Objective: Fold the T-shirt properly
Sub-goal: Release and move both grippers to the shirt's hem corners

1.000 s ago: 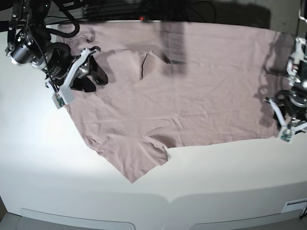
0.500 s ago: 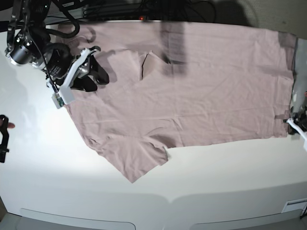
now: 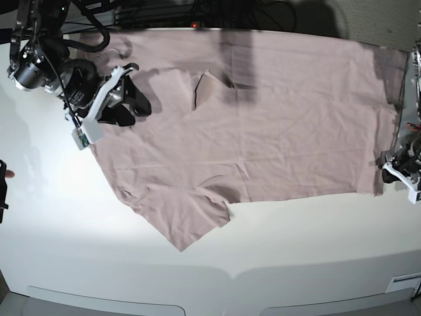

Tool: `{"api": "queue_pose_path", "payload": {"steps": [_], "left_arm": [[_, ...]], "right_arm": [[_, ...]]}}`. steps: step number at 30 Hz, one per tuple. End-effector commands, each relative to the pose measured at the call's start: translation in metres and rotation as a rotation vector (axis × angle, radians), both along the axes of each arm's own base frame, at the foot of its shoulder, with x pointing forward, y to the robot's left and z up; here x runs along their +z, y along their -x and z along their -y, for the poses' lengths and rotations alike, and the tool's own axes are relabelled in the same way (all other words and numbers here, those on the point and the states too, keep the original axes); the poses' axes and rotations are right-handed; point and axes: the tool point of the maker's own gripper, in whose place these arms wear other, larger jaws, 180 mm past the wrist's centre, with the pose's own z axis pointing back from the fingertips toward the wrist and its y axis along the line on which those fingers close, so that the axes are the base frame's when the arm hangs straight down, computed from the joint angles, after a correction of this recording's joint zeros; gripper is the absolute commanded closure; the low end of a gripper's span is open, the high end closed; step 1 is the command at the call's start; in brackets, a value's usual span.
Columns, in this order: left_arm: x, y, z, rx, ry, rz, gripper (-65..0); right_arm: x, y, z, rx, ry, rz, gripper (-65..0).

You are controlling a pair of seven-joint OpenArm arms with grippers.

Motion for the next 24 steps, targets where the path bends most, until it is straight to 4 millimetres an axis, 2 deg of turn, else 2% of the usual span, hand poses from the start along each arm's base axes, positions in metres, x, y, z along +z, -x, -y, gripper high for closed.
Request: {"api": "queue_pose_path", "payload": {"steps": [1,12,20,24], "left_arm": [[0.024,-0.017,-0.007,-0.008,-0.014,0.061,-21.5],[0.05,-0.041,-0.004,-0.024,-0.005,0.122,-21.5],[0.044,-0.041,0.011,-0.061,0.024,0.113,-21.5],[0.033,-0.036,0.033,-0.114,0.064,0.07,-21.5]], "right_arm": [[0.012,-0.005,-0.002,0.01,-0.022,0.043,-25.5],[0.012,-0.004,-0.002,0.01,-0.022,0.042,-25.5],[0.012,-0.004,-0.002,0.01,-0.022,0.042,-25.5],[0.012,-0.004,-0.002,0.011,-0.02,0.039,-25.5]]}}
